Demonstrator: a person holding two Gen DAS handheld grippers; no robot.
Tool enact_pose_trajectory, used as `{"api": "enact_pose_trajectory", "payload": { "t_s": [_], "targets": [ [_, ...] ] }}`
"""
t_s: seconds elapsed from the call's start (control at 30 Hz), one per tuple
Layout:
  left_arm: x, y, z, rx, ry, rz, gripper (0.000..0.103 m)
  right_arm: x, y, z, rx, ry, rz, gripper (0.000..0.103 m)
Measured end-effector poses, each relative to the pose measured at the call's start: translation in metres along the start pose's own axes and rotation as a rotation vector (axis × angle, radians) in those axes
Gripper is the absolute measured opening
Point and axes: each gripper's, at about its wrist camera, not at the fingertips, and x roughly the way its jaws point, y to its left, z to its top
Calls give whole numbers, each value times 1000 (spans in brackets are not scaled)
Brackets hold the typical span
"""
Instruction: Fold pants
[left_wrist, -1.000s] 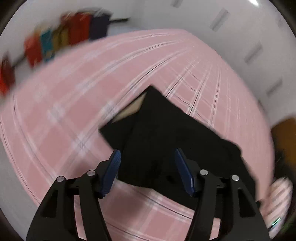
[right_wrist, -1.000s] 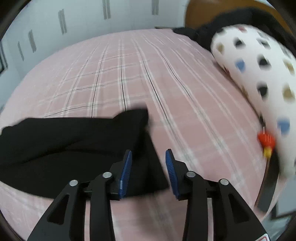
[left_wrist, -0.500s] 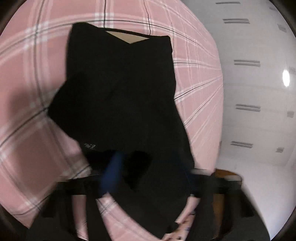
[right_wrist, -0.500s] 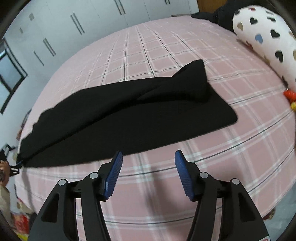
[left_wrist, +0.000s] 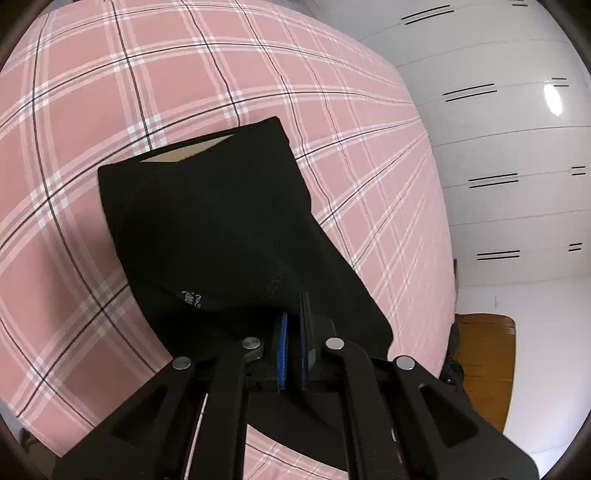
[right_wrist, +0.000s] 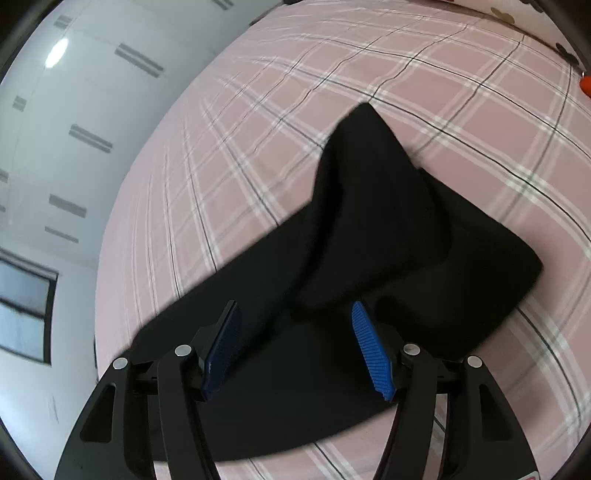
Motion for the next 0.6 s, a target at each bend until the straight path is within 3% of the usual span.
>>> {"api": "enact_pose_trajectory", "payload": {
  "t_s": [0.13,0.2,0.27,0.3,0.33,0.37,0.43,0.5,0.6],
  "targets": [
    [4,-1,3,14,3,18,4,1,25,2,-48,-50,-56,61],
    [13,-4,8,34,9,38,4,23,29,6,-81,-14,-164,61],
    [18,-3,8,45,18,57,4,44,21,14,-41,10,-197,61],
    [22,-4,10,47,26,66,4,48,16,21,-34,-4,-200,51],
    [23,-3,10,46,29,70,4,49,17,27,-46,-9,-206,19],
    [25,-5,13,49,30,70,4,44,21,34,-45,-5,-162,8],
    [21,-18,21,82,29,50,3,11,35,42,-59,-67,-31,8],
    [5,-37,25,155,13,20,3,-32,44,42,-118,-134,45,7],
    [-7,-45,23,247,11,52,4,-60,23,29,-162,-153,23,7]
  ]
}}
